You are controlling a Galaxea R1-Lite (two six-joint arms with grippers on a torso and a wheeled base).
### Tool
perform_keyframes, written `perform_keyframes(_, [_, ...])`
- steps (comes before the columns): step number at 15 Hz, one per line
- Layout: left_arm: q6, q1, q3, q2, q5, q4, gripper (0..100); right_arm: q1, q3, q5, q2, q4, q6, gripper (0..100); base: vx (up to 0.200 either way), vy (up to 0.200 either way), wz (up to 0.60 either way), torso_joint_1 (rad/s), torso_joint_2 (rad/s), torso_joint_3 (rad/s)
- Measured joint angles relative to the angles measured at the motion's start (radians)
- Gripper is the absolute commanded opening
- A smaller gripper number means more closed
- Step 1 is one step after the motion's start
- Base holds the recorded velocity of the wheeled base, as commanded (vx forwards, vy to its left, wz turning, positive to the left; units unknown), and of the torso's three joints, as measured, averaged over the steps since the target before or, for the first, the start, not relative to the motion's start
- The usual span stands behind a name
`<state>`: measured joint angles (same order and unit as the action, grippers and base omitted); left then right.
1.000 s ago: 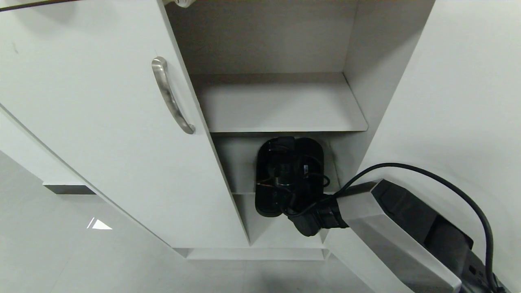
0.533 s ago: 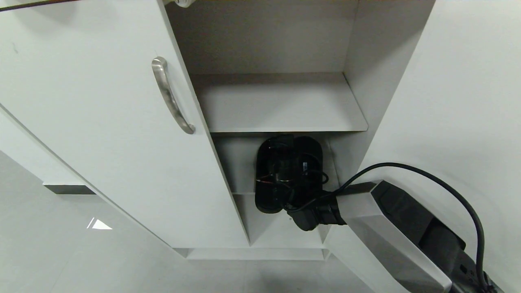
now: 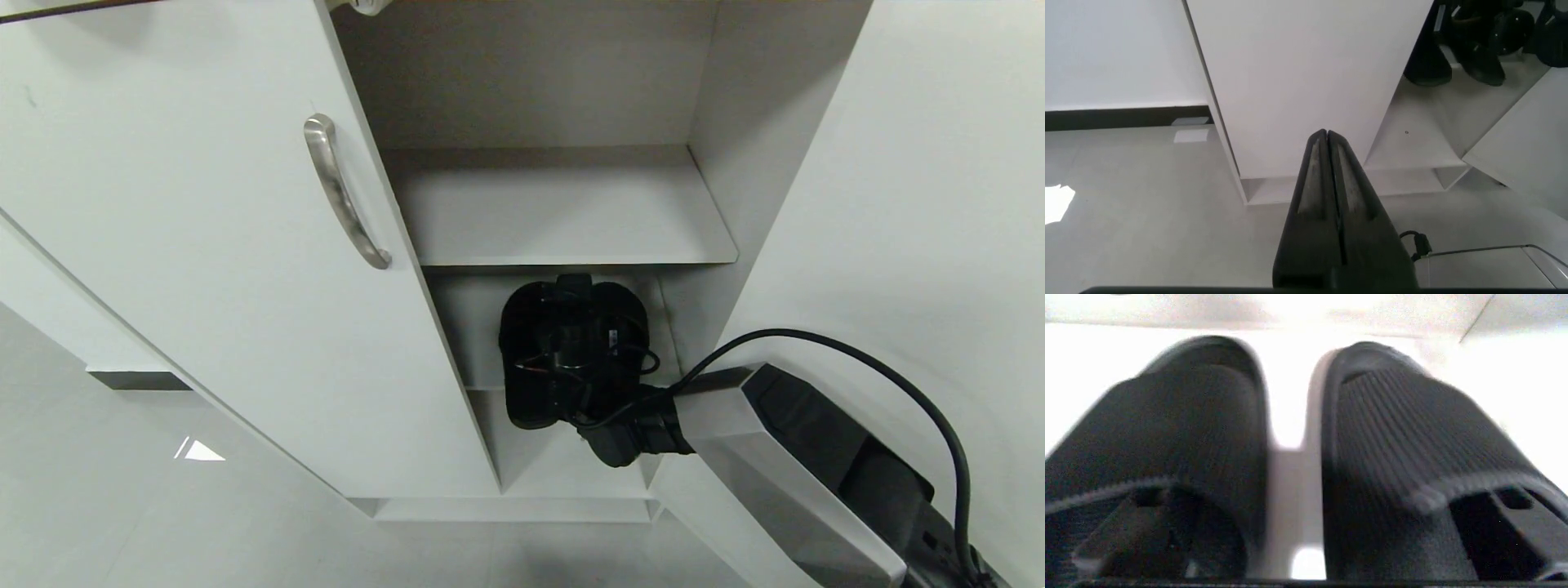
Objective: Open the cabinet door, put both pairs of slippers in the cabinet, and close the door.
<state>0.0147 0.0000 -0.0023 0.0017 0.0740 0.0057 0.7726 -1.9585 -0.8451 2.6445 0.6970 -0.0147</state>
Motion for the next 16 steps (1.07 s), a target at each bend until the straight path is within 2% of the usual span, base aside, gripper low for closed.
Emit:
perform_keyframes(8, [0.002,0.0,0.0,0.0,-0.002,0.0,0,0.058,0.417,0.037,-0.176,0.172,0.005,100,0.0,0.0,0.0,0.0,0.0,0.0])
perform_keyframes(11, [0.002,0.0,0.0,0.0,-0.002,0.0,0,0.101,0.63,0.092,-0.293,0.228,0.009,100,0.0,0.0,0.0,0.0,0.0,0.0])
perform_keyframes(13, [0.001,0.0,0.0,0.0,-0.002,0.0,0,0.126,0.806,0.205,-0.4,0.255,0.047,100,0.0,0.0,0.0,0.0,0.0,0.0])
perform_keyframes(16, [0.001,0.0,0.0,0.0,-0.002,0.0,0,0.147,1.04,0.43,-0.586,0.269,0.118,100,-0.2,0.0,0.0,0.002,0.0,0.002])
